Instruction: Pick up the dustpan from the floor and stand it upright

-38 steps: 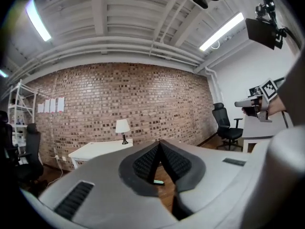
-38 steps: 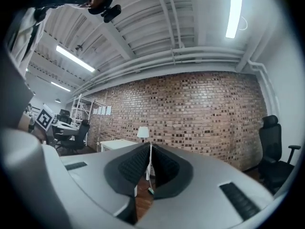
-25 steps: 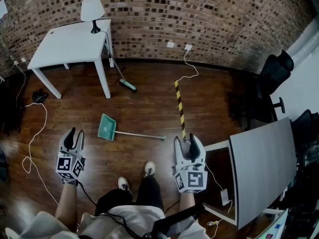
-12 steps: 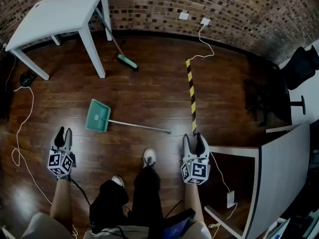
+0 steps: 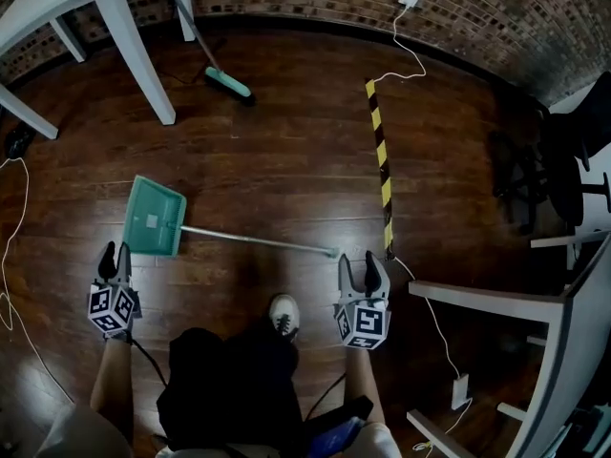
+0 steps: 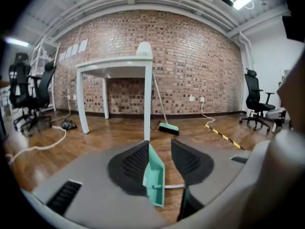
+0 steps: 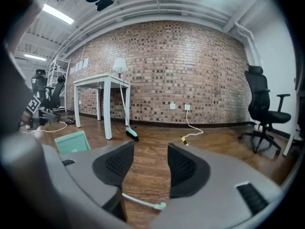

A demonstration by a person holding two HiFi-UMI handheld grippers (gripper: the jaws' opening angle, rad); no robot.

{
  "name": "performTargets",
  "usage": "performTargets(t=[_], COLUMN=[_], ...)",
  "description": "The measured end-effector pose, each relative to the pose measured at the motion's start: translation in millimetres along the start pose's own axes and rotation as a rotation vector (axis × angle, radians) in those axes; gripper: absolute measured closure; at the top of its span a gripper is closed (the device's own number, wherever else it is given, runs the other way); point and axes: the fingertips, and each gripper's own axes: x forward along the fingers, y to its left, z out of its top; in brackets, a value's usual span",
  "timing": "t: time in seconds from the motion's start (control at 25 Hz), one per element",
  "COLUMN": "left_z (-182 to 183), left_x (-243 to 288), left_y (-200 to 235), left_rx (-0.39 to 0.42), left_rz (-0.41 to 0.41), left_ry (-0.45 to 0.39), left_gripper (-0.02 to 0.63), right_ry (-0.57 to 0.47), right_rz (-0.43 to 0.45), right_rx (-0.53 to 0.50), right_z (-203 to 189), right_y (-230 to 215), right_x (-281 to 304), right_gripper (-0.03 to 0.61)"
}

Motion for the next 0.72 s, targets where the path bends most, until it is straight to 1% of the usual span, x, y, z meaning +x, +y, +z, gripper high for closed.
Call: performTargets(t=[0.08,0.16,0.24,0.32,0.4,0.48,0.56,0.64,0.72], left_z=[-47.1,-89.1,-122.7,-148.7,-165.9,-179.2,-189.1,-191.2,-186.3], left_x=[11.7,19.7,26.6,31.8,37.7,44.9,49.9,53.3,58.2], left_y=[-0.1,4.8,16.9,29.6,42.3,54.1,59.8,60.2,56.9], left_rx=[-0.047,-0.057,-0.065,-0.084,-0.095,-0.112,-0.137,-0.159,-0.181], left_rz=[-0.002,0.011,0.050,0.094,0.133,0.168,0.184,0.187,0.182], left_ry=[0.052,0.101,0.135,0.156,0.166,0.183,0.198,0.183,0.144], left_gripper=[0.443,0.443,0.443,0.443,0.440,0.437,0.436,0.434,0.434], right_ry=[0.031,0.064,0.107,0.174,0.233,0.280,0.325,0.357,0.381], right_rz=[-0.021,-0.034,-0.034,-0.029,-0.035,-0.047,-0.051,-0.053,-0.051], right_rx=[0.036,0.050,0.050,0.039,0.029,0.018,0.004,0.001,-0.009], right_z=[-45.6,-90.0,-134.4,-181.5,-221.1,-252.2,-279.0,-300.1,-315.1], right_y=[-9.5,-13.7,-13.6,-14.2,-16.8,-21.2,-25.3,-30.0,-34.4], right_x=[13.4,25.4,35.4,43.5,49.7,54.1,58.7,66.2,77.4], right_gripper=[0.347,0.347,0.347,0.347,0.345,0.347,0.347,0.347,0.347])
